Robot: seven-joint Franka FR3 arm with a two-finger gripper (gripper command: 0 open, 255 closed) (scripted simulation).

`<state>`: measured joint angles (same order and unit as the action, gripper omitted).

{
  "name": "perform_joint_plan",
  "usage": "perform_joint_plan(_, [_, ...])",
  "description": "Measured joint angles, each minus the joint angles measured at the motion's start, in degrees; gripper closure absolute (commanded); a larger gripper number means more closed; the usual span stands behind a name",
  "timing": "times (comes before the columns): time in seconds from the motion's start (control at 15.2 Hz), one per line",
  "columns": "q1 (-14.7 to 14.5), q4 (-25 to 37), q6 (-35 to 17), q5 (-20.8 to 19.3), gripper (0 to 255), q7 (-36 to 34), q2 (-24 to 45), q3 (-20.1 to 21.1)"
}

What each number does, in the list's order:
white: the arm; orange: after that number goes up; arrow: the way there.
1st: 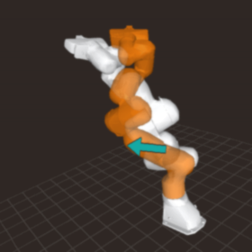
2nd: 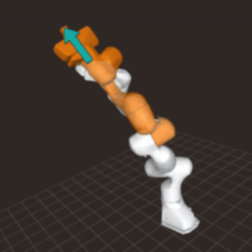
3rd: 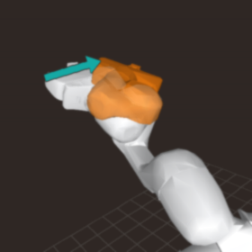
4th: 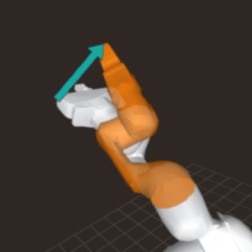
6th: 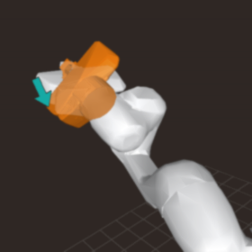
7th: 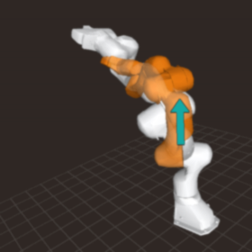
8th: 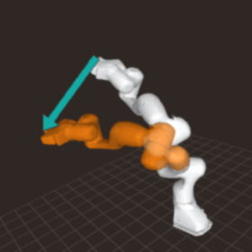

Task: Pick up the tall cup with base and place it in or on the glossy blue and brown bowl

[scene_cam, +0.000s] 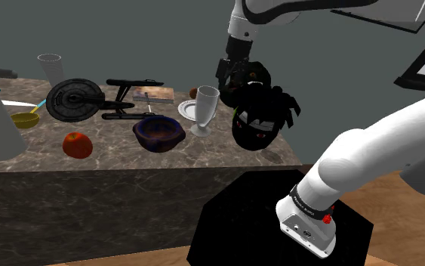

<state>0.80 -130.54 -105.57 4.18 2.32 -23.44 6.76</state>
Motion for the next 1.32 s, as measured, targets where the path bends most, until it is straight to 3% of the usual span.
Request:
perform_joint_plan(0.53, [0.22,9.15,-9.01,-3.68,0,-3.54,17.65,2.38])
perform_joint_plan(1.32, [0.25,6.00,-15.42,-4.46,0,-3.98,20.85,2.47])
